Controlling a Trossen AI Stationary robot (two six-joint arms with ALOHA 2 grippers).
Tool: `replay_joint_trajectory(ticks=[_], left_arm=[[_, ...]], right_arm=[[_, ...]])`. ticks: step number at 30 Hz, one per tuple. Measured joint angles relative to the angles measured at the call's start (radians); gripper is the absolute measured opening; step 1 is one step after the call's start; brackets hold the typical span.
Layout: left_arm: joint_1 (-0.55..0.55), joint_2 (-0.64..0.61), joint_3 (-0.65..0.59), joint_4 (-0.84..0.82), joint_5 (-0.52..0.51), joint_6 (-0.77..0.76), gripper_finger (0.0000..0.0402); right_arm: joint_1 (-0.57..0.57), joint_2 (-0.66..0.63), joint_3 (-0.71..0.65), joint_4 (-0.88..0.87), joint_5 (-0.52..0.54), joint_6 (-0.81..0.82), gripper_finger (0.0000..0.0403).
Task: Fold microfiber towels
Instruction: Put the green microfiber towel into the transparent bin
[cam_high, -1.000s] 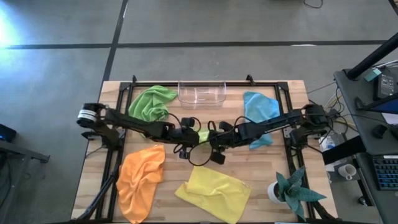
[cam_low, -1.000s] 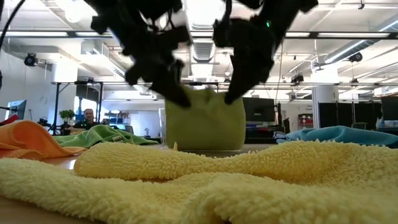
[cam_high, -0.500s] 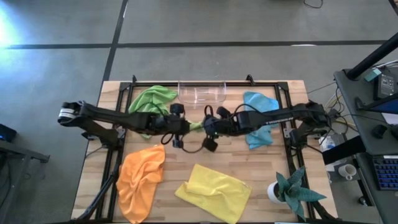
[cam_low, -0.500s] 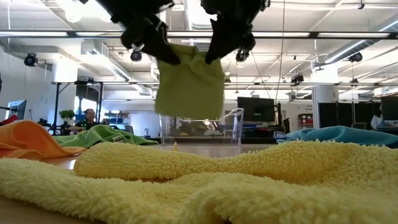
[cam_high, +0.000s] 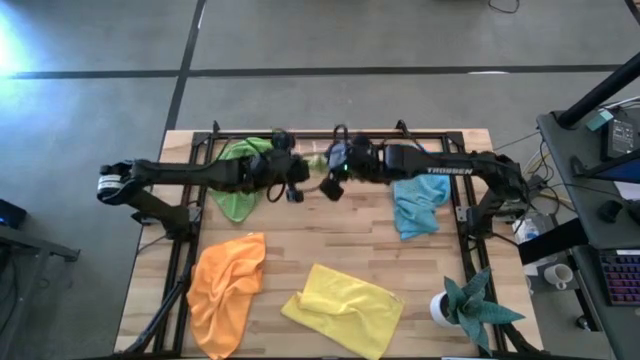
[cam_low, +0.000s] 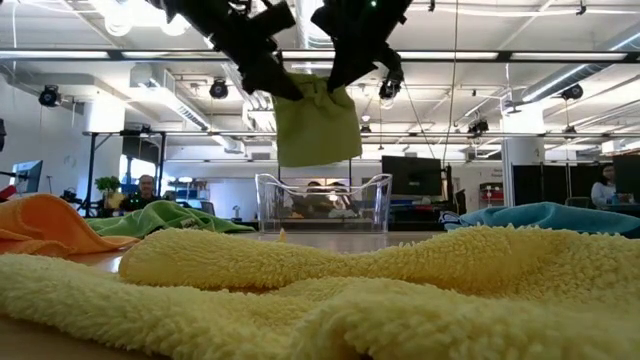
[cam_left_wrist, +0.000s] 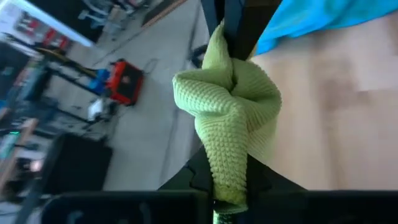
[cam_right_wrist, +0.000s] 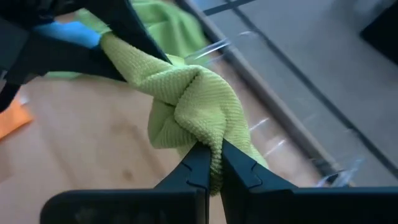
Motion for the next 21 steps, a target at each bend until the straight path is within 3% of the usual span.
replay_joint_trajectory(ticks=[6, 12, 21], left_arm=[[0.145, 0.045, 0.001, 0.176, 0.008, 0.103, 0.0011], [0.266, 0.130, 0.008, 0.367, 0.122, 0.112, 0.0011], [0.376, 0.303, 0.157, 0.377, 0.141, 0.138, 0.0011]], right_arm=[[-0.151, 0.000, 0.043, 0.050, -0.010, -0.131, 0.0013], [-0.258, 0.043, 0.083, 0.119, -0.069, -0.275, 0.0012], [-0.391, 0.130, 0.112, 0.198, -0.106, -0.389, 0.0012]])
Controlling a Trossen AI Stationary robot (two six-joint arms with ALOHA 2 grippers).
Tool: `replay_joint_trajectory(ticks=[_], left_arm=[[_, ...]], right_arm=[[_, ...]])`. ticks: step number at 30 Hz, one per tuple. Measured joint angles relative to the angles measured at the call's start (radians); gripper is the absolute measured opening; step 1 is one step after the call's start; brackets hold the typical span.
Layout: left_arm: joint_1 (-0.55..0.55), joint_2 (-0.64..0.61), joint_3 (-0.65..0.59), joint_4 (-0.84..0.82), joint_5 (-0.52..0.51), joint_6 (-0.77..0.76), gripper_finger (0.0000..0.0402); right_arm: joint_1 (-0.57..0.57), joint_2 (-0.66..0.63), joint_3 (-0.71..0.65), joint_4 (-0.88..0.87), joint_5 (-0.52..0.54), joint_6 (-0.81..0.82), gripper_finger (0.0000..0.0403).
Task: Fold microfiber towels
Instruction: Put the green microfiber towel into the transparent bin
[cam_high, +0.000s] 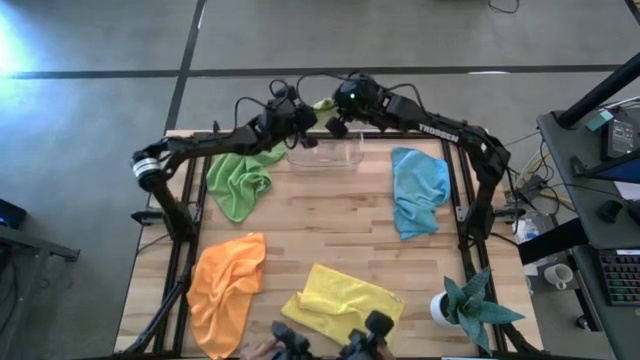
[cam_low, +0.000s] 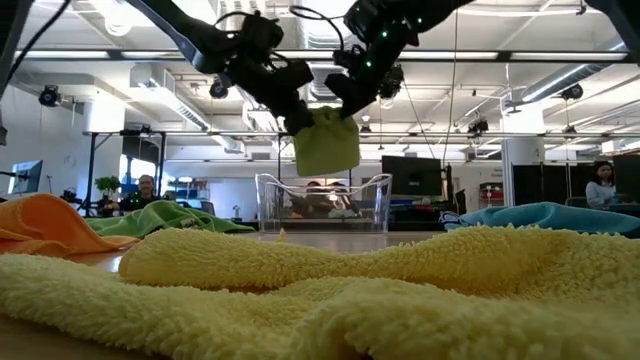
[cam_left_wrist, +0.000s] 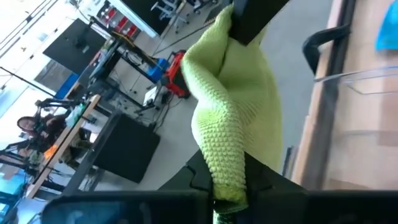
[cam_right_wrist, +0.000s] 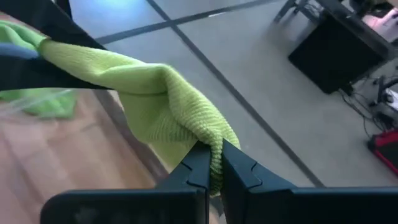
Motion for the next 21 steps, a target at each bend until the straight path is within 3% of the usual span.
replay_joint_trajectory(ticks=[10, 21], left_arm=[[0.084, 0.137, 0.126, -0.043, 0.004, 0.062, 0.0011], [0.080, 0.146, 0.125, -0.346, 0.049, 0.065, 0.0011]], right_arm=[[-0.113, 0.074, -0.001, 0.147, -0.144, -0.140, 0.0012], [-0.104, 0.142, -0.001, -0.108, -0.308, -0.157, 0.0012]])
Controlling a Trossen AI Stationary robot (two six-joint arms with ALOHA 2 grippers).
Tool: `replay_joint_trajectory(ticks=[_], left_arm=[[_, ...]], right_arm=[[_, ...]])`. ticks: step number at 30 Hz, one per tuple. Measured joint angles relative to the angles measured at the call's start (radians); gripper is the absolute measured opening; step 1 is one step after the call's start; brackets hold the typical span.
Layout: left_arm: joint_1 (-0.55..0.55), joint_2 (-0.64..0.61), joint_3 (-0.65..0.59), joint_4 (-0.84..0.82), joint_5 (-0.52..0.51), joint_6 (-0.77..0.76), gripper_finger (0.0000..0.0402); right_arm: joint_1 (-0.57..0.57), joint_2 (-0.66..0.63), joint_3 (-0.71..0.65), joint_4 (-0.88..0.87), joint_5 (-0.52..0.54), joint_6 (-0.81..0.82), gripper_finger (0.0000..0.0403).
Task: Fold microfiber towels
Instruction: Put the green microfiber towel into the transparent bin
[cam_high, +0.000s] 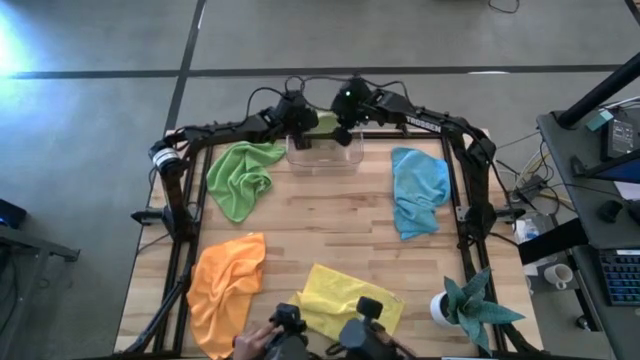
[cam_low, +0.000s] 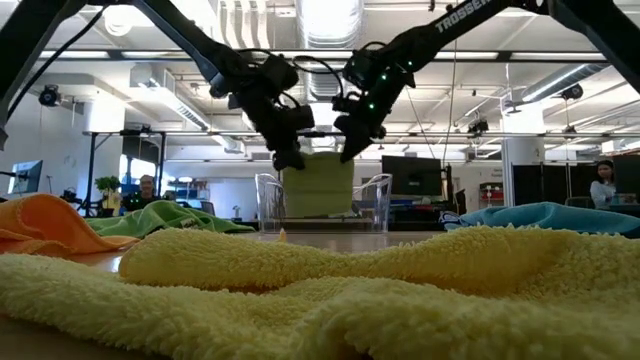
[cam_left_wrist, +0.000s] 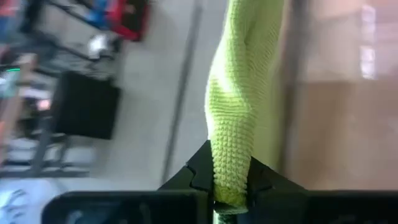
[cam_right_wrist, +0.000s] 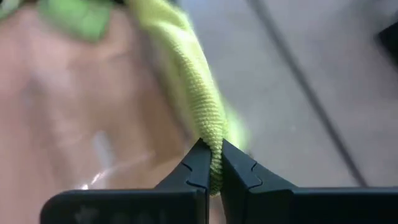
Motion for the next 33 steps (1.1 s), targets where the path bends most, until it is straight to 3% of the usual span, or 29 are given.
replay_joint_trajectory(ticks=[5, 12, 33], left_arm=[[-0.013, -0.001, -0.005, -0.130, 0.083, -0.006, 0.0011], [-0.034, -0.002, -0.005, -0.156, 0.112, -0.007, 0.0011], [-0.071, -0.061, 0.014, -0.242, 0.136, 0.002, 0.0011]], right_arm=[[0.009, 0.001, 0.000, -0.119, -0.086, 0.000, 0.0012], [0.015, 0.000, 0.000, -0.201, -0.176, 0.017, 0.0012], [0.017, 0.001, -0.063, -0.148, -0.174, 0.012, 0.0012]])
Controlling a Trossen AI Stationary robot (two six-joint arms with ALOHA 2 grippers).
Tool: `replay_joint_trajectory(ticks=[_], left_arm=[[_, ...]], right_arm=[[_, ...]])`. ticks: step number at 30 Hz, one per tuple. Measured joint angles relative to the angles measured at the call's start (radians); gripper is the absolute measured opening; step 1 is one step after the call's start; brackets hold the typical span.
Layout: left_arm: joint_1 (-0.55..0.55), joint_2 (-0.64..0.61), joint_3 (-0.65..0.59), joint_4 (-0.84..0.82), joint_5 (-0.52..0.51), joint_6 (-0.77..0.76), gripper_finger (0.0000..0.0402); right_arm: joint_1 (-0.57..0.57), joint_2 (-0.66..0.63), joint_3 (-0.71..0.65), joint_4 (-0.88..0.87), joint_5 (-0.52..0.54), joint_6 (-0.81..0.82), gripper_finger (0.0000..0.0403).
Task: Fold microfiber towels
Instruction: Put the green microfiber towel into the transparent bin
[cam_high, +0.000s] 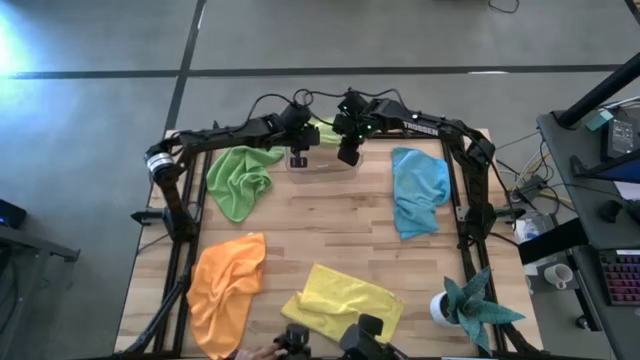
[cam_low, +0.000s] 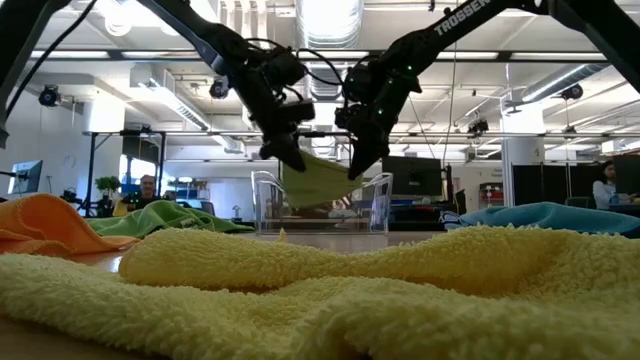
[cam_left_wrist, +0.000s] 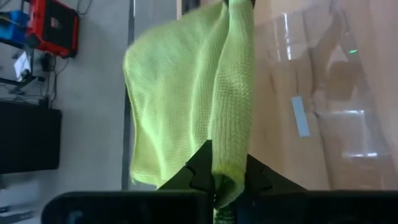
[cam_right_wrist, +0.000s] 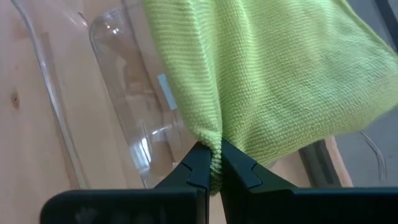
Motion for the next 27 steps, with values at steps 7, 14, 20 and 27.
replay_joint_trajectory(ticks=[7, 14, 20, 27], left_arm=[[-0.028, -0.012, -0.002, -0.108, 0.009, -0.003, 0.0011], [-0.051, -0.010, -0.023, -0.118, 0.014, -0.003, 0.0011], [-0.054, -0.010, -0.024, -0.127, 0.023, -0.004, 0.0011], [-0.054, -0.009, -0.029, -0.156, 0.095, -0.061, 0.0011]], right_arm=[[0.002, 0.000, 0.000, 0.001, -0.040, -0.004, 0.0012], [0.012, 0.000, -0.002, -0.029, -0.073, -0.012, 0.0012], [0.024, 0.000, -0.006, -0.052, -0.084, 0.000, 0.0012], [0.036, 0.000, -0.039, -0.038, -0.085, 0.000, 0.0012]])
